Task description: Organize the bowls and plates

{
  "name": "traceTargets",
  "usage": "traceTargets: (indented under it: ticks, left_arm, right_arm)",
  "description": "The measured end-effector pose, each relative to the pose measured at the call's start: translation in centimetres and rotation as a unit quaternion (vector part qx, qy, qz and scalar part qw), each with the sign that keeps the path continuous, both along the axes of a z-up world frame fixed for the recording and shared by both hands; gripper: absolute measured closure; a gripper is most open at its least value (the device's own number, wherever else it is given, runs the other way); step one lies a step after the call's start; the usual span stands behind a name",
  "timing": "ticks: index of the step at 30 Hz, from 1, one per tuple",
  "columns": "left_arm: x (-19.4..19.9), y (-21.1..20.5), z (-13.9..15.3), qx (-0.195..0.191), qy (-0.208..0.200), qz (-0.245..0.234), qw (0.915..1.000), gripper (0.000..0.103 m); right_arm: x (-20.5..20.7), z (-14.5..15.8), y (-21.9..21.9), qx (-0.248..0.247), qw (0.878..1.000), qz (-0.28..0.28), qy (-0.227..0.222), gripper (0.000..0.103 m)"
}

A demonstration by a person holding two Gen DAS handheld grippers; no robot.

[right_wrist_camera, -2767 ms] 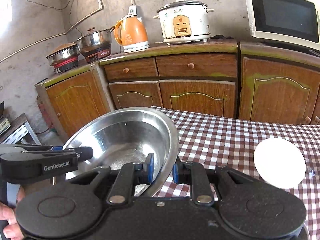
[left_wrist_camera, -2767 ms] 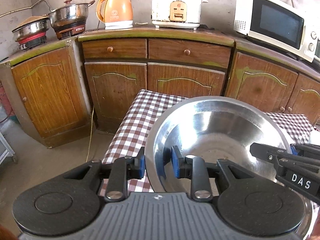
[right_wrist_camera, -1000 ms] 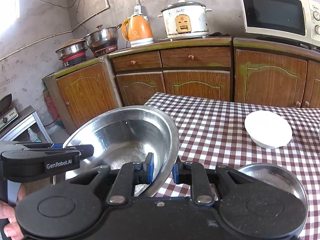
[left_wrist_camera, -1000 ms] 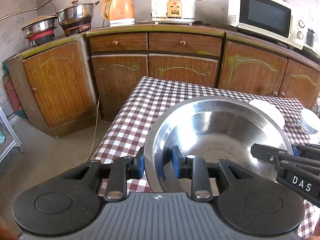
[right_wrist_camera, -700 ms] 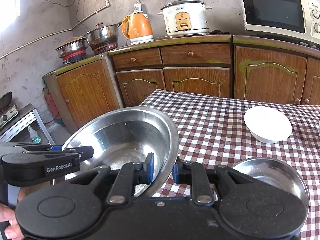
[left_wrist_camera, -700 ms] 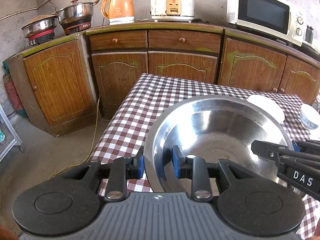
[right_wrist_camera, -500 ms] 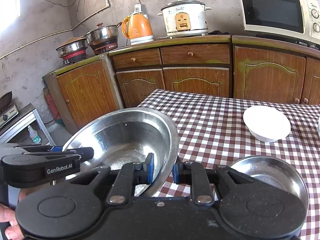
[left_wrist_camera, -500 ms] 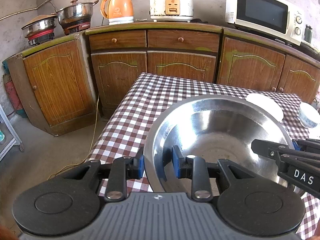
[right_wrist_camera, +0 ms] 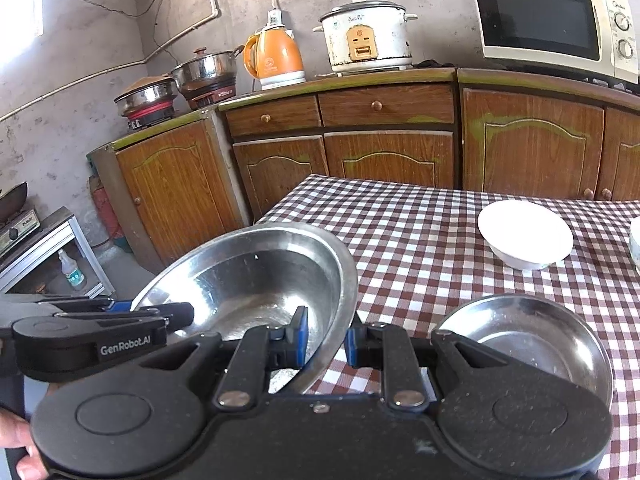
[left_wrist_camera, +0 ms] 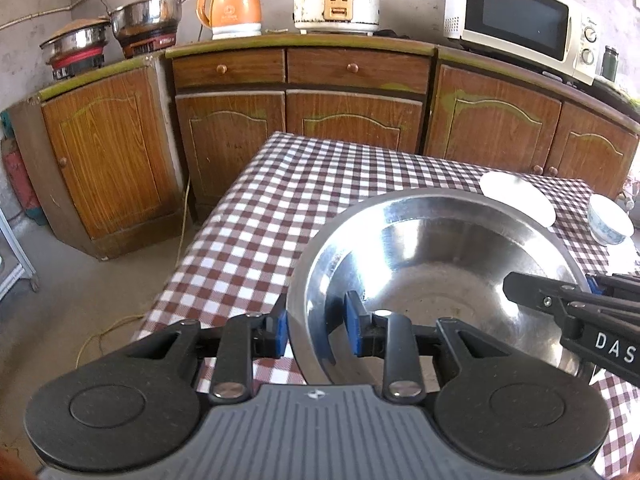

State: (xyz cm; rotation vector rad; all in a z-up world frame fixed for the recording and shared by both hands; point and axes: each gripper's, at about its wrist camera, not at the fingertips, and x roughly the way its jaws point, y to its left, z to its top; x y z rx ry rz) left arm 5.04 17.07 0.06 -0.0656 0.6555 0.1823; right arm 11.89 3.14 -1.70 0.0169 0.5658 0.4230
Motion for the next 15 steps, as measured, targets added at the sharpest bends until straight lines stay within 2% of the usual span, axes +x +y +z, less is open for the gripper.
traceTargets:
  ticks: [15]
  left_arm:
    - [-1.2, -0.9, -1.0, -0.005, 0.008, -0.009, 0.9999, 0.072]
  right_arm:
    - [-1.8, -1.2, -1.6, 0.001, 1.000, -0.004, 0.005, 0.079]
